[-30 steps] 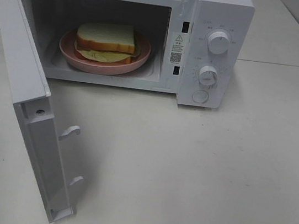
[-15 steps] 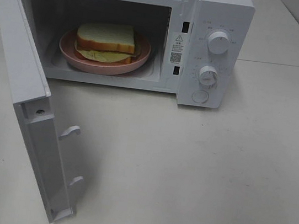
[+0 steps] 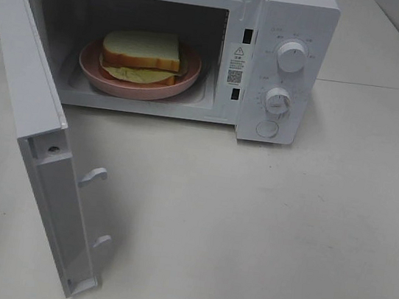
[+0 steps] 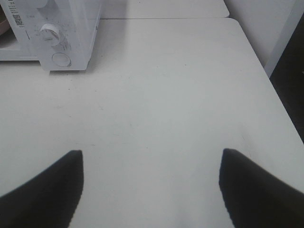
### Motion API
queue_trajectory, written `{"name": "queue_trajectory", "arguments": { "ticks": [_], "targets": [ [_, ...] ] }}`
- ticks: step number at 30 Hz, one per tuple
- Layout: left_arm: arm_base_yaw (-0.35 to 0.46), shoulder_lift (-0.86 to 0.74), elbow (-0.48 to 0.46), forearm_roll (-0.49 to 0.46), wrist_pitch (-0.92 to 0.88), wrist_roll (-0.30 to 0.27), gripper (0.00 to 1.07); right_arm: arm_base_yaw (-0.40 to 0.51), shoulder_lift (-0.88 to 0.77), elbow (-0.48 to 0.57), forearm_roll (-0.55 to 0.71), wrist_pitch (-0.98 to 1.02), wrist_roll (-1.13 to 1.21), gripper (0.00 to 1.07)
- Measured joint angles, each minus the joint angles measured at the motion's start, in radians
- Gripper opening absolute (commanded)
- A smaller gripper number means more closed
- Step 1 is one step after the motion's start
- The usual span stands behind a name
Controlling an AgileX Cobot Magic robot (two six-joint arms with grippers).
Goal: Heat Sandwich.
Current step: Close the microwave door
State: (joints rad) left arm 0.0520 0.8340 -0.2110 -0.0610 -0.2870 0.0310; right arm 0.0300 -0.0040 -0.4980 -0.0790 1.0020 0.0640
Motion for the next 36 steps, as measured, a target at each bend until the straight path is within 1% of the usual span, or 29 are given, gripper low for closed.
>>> {"name": "queue_trajectory", "arguments": {
  "ticks": [1,2,3,4,5,6,7,9,10,11,12,14,15,16,19,20,21,23,24,25,28,29,30,31,33,34,36],
  "targets": [
    [0.000,0.000,0.000,0.000,0.000,0.000,0.00,0.000,0.000,0.000,0.000,0.000,0.000,0.76],
    [0.000,0.027,0.001,0.006,-0.033,0.000,0.00,0.000,0.000,0.000,0.000,0.000,0.000,0.76],
    [0.000,0.092,0.001,0.017,-0.118,0.000,0.00,0.000,0.000,0.000,0.000,0.000,0.000,0.76],
    [0.000,0.130,0.001,0.024,-0.158,-0.001,0.00,0.000,0.000,0.000,0.000,0.000,0.000,0.76],
    [0.000,0.167,0.001,0.034,-0.195,-0.004,0.00,0.000,0.000,0.000,0.000,0.000,0.000,0.76],
    [0.000,0.167,0.001,0.034,-0.195,-0.004,0.00,0.000,0.000,0.000,0.000,0.000,0.000,0.76],
    [0.000,0.237,0.001,0.054,-0.254,-0.017,0.00,0.000,0.000,0.000,0.000,0.000,0.000,0.76],
    [0.000,0.293,0.001,0.083,-0.304,-0.045,0.00,0.000,0.000,0.000,0.000,0.000,0.000,0.76],
    [0.000,0.293,0.001,0.083,-0.304,-0.045,0.00,0.000,0.000,0.000,0.000,0.000,0.000,0.76],
    [0.000,0.322,0.001,0.100,-0.328,-0.063,0.00,0.000,0.000,0.000,0.000,0.000,0.000,0.76],
    [0.000,0.368,-0.007,0.145,-0.369,-0.092,0.00,0.000,0.000,0.000,0.000,0.000,0.000,0.76],
    [0.000,0.408,-0.020,0.195,-0.405,-0.115,0.00,0.000,0.000,0.000,0.000,0.000,0.000,0.76],
    [0.000,0.408,-0.020,0.195,-0.405,-0.115,0.00,0.000,0.000,0.000,0.000,0.000,0.000,0.76],
    [0.000,0.451,-0.036,0.247,-0.441,-0.135,0.00,0.000,0.000,0.000,0.000,0.000,0.000,0.76],
    [-0.008,0.508,-0.063,0.315,-0.489,-0.155,0.00,0.000,0.000,0.000,0.000,0.000,0.000,0.76],
    [-0.008,0.508,-0.063,0.315,-0.489,-0.155,0.00,0.000,0.000,0.000,0.000,0.000,0.000,0.76],
    [-0.026,0.541,-0.079,0.330,-0.510,-0.165,0.00,0.000,0.000,0.000,0.000,0.000,0.000,0.76],
    [-0.055,0.575,-0.096,0.336,-0.526,-0.168,0.00,0.000,0.000,0.000,0.000,0.000,0.000,0.76],
    [-0.055,0.575,-0.096,0.336,-0.526,-0.168,0.00,0.000,0.000,0.000,0.000,0.000,0.000,0.76],
    [-0.088,0.608,-0.119,0.341,-0.539,-0.168,0.00,0.000,0.000,0.000,0.000,0.000,0.000,0.76],
    [-0.129,0.650,-0.149,0.342,-0.553,-0.168,0.00,0.000,0.000,0.000,0.000,0.000,0.000,0.76],
    [-0.129,0.650,-0.149,0.342,-0.553,-0.168,0.00,0.000,0.000,0.000,0.000,0.000,0.000,0.76],
    [-0.159,0.682,-0.173,0.342,-0.557,-0.168,0.00,0.000,0.000,0.000,0.000,0.000,0.000,0.76],
    [-0.172,0.694,-0.183,0.340,-0.558,-0.168,0.00,0.000,0.000,0.000,0.000,0.000,0.000,0.76],
    [-0.203,0.738,-0.217,0.302,-0.557,-0.171,0.00,0.000,0.000,0.000,0.000,0.000,0.000,0.76],
    [-0.203,0.738,-0.217,0.302,-0.557,-0.171,0.00,0.000,0.000,0.000,0.000,0.000,0.000,0.76],
    [-0.227,0.765,-0.246,0.289,-0.557,-0.172,0.00,0.000,0.000,0.000,0.000,0.000,0.000,0.76]
  ]
}}
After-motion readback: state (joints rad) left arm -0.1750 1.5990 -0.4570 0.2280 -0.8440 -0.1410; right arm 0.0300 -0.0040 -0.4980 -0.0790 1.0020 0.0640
